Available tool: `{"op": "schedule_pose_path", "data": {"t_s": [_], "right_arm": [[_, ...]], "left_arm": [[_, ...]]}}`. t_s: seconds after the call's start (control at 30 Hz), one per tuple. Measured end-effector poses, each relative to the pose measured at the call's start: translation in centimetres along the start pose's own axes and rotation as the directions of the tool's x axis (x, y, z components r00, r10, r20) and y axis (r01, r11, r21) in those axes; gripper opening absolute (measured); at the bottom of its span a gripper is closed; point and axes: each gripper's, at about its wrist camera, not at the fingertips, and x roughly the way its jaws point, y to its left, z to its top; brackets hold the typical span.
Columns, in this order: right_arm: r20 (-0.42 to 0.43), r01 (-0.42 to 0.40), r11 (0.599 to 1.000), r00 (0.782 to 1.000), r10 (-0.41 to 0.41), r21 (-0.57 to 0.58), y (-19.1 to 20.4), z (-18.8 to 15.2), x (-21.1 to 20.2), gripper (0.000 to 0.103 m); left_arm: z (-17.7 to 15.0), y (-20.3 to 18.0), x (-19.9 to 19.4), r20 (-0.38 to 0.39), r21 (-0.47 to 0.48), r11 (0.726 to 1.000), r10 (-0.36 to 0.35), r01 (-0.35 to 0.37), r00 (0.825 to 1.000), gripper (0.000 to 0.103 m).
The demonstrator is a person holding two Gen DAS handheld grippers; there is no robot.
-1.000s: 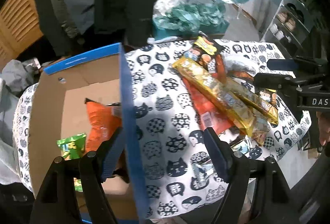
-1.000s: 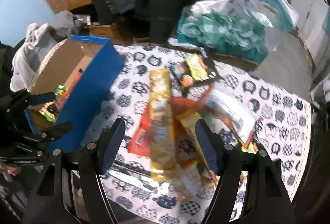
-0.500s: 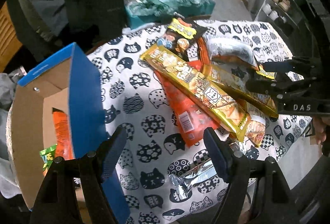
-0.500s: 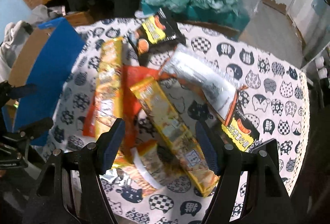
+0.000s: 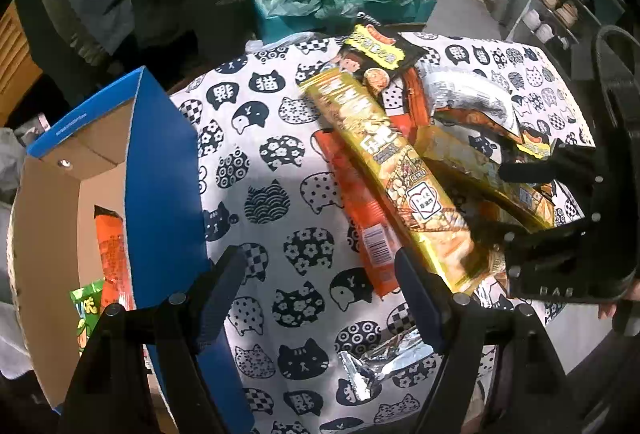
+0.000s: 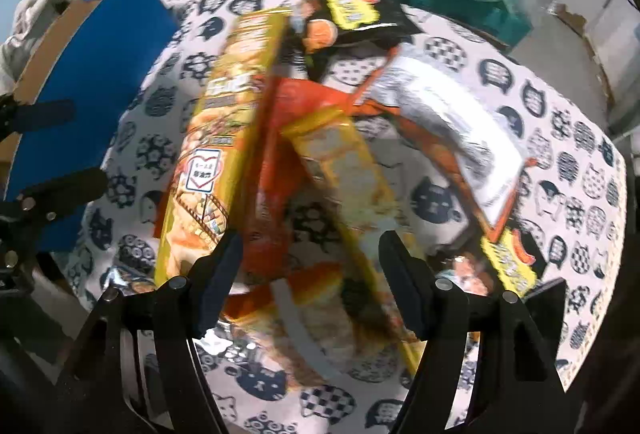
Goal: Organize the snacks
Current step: 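Move both tools back over the snack pile toward the yellow packets, then grasp a yellow stick-snack packet with the left tool while the right tool grasps another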
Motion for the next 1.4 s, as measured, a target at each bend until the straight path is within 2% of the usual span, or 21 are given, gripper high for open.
{"op": "schedule_pose_path", "data": {"t_s": [0.27,0.4,0.6,0.87,1.03,1.2,1.3,1.37,1.4], "right_arm": [[0.007,-0.069,0.997,0.998,0.069,-0.019,1.5,0.5,0.1,0.071],[0.008,-0.077,0.997,0.997,0.078,-0.021,1.7,0.6,0.3,0.071],[0.028,-0.047,0.999,0.999,0.046,0.018,-0.8,-0.2,-0.7,0.071],[0.023,-0.029,0.996,0.999,0.027,0.083,-4.5,-0.5,0.3,0.071],[0.000,-0.051,0.995,0.999,0.052,0.088,-5.3,-0.6,1.6,0.071],[-0.028,-0.049,0.996,0.998,0.051,0.073,-5.2,-0.3,3.1,0.070],[-0.034,-0.049,0.995,0.998,0.052,0.082,-5.6,0.1,3.5,0.054],[-0.034,-0.050,0.994,0.998,0.053,0.098,-6.1,0.4,3.6,0.050],[-0.033,-0.052,0.993,0.998,0.056,0.105,-6.3,0.5,3.7,0.049]], "left_arm": [[0.3,0.7,0.1,0.001,-0.031,1.000,-0.005,0.005,1.000,0.078],[1.0,0.2,0.2,0.007,-0.041,0.999,-0.019,0.020,1.000,0.081],[2.3,-1.0,1.3,0.000,-0.049,0.998,-0.038,0.038,0.999,0.081],[4.3,-1.1,4.6,-0.023,-0.161,0.979,-0.128,0.123,0.992,0.081],[4.7,-0.9,6.3,-0.041,-0.215,0.963,-0.173,0.160,0.984,0.081],[4.5,-0.5,7.5,-0.054,-0.223,0.960,-0.186,0.170,0.981,0.081],[4.1,-0.1,7.8,-0.072,-0.207,0.963,-0.190,0.172,0.979,0.071],[3.7,0.1,8.1,-0.092,-0.196,0.968,-0.180,0.159,0.979,0.052],[3.6,0.1,8.2,-0.097,-0.190,0.970,-0.173,0.152,0.980,0.052]]}}
